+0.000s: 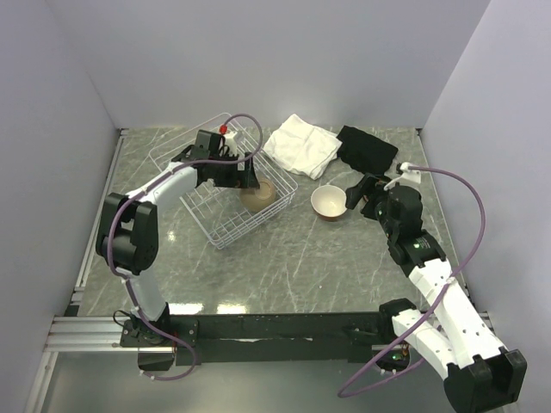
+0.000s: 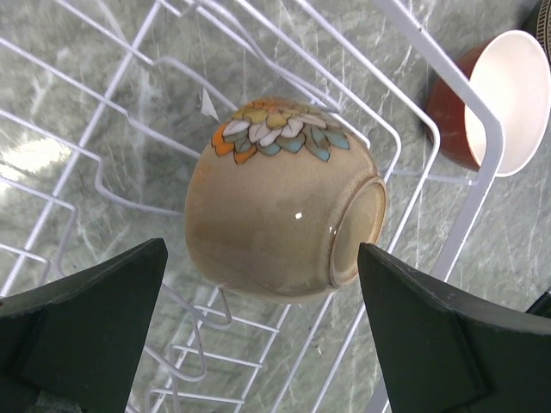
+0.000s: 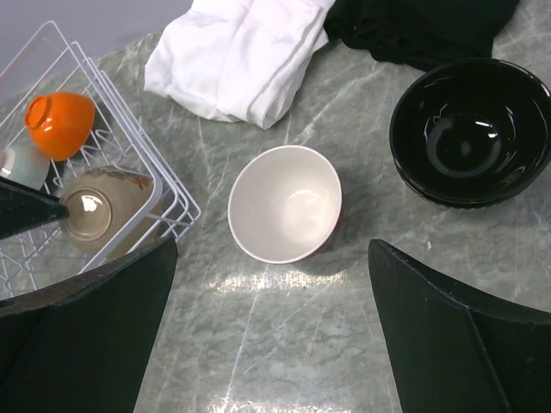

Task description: Unload the bowls from the dish rack

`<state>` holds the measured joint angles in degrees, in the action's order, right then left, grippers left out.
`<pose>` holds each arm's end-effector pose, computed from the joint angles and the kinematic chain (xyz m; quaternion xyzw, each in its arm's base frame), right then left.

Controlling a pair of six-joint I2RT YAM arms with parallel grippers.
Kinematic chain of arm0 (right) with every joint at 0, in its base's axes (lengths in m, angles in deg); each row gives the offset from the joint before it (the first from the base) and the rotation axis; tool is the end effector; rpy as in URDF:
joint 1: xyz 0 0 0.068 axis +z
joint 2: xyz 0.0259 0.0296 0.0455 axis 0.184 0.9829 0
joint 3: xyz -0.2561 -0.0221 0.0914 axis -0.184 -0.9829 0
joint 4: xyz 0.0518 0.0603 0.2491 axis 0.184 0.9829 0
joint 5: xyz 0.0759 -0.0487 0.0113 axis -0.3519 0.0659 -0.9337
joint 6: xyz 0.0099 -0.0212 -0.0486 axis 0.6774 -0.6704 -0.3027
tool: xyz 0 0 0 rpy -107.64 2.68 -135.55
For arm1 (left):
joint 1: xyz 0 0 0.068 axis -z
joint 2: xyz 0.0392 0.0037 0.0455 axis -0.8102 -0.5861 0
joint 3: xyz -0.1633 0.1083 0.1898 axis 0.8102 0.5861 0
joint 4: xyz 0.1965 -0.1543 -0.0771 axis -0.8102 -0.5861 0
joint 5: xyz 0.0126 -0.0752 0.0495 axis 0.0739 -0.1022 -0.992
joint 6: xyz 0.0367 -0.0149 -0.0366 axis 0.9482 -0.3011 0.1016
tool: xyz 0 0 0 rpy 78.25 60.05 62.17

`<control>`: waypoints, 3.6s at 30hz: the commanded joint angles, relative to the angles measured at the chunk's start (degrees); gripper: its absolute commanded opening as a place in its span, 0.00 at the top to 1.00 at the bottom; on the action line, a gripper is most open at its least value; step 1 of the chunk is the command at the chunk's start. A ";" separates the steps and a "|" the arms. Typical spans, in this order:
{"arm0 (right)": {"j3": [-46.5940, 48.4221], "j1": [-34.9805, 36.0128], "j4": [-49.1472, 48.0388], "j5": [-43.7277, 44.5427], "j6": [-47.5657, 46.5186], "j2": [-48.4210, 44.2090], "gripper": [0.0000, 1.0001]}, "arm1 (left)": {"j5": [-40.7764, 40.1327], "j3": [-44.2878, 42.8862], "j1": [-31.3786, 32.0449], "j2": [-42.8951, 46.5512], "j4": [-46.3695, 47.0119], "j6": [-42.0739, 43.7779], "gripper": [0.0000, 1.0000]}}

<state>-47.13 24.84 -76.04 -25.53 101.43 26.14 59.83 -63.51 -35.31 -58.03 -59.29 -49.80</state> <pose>0.1870 0.0431 0.3040 0.1160 0.8011 0.1555 0.5663 0.3774 -0.1436 0.2384 0.0972 0.9074 -0.2894 0.2888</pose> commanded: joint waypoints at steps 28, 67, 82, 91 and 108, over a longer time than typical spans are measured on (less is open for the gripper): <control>-1.33 -0.18 0.29 -2.63 -0.78 -0.16 0.00 | 9.14 -6.79 -0.18 -6.65 -6.31 -0.45 0.00; -4.24 -0.18 0.82 -2.90 0.19 -3.68 0.00 | 0.80 -5.13 3.60 -1.55 -3.77 -13.54 0.17; -3.10 -0.18 1.44 -2.72 -0.34 -3.76 0.00 | -2.46 -8.20 5.01 -0.24 -6.67 -11.44 0.43; -1.95 -0.18 1.44 -3.16 -0.42 -3.32 0.00 | -0.54 -10.57 5.01 2.49 -9.21 -9.24 0.61; 0.33 -0.18 2.75 -4.30 0.37 -1.74 0.00 | -3.14 -12.42 5.54 6.71 -8.69 1.91 0.75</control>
<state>-50.63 24.82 -73.76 -29.34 101.50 23.73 59.63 -72.01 -30.43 -57.24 -69.89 -54.59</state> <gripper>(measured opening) 0.996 0.750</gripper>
